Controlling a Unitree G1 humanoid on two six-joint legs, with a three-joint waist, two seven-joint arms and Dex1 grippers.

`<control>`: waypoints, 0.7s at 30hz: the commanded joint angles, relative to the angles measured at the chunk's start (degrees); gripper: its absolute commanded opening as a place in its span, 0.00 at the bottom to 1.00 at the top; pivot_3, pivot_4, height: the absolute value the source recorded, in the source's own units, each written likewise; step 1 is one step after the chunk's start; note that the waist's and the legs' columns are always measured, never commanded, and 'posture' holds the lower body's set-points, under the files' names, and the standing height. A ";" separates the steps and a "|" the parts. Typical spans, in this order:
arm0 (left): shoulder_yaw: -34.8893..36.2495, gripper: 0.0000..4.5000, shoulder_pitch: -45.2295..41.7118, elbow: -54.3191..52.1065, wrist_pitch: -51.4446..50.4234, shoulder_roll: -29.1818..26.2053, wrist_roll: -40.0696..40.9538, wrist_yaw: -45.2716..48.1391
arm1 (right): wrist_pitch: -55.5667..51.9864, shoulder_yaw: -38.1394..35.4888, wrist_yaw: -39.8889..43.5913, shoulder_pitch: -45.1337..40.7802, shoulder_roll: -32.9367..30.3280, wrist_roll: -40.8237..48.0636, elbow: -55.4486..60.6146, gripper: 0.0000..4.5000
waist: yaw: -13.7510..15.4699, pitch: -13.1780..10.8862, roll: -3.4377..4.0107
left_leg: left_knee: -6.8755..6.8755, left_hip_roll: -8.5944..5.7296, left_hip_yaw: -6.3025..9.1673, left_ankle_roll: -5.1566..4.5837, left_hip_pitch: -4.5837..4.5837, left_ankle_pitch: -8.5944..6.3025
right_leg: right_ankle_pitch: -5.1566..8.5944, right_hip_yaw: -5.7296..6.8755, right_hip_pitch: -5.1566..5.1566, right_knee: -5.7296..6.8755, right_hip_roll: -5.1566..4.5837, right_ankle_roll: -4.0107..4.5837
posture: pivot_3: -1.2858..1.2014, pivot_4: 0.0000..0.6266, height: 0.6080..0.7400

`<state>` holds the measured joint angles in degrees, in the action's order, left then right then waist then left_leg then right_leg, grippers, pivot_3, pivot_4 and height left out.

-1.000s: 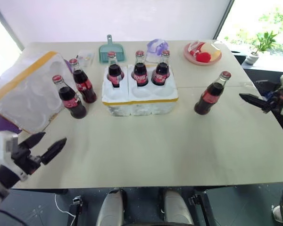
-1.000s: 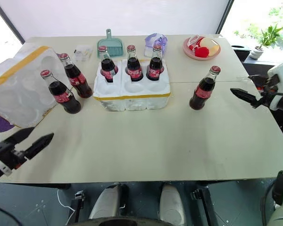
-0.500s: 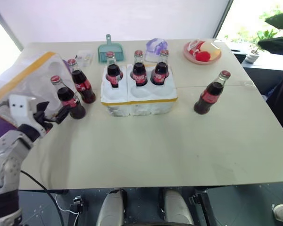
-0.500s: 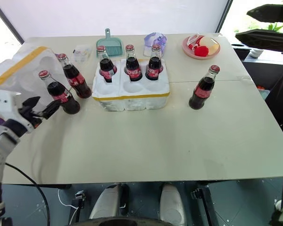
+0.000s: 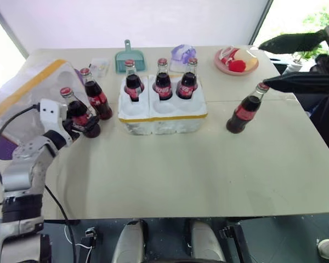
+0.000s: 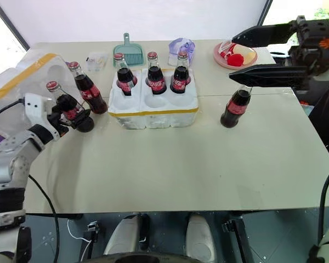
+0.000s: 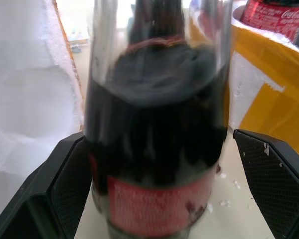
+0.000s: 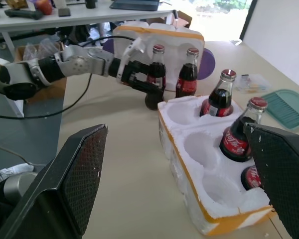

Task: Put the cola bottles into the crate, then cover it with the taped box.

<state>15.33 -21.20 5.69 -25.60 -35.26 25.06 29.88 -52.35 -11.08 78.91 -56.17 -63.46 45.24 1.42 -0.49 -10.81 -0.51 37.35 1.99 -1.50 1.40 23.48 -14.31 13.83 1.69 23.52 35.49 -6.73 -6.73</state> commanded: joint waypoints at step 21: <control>0.24 0.63 -21.62 -14.89 -28.92 -11.25 31.97 17.00 | 0.74 -4.21 -7.21 4.71 0.84 2.52 2.93 1.00 | 1.66 -0.27 -0.40 | 0.32 -0.02 0.18 0.05 0.23 0.03 | 0.01 0.09 0.12 0.29 0.00 0.00 | 0.52 0.24 0.97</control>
<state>18.13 -38.76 -10.96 -56.80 -48.74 58.07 49.03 -52.44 -13.59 72.29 -50.62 -61.97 47.47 3.39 1.17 -11.08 -0.91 37.77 1.96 -1.31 1.44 23.71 -14.28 13.84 1.78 23.59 35.83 -6.73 -6.74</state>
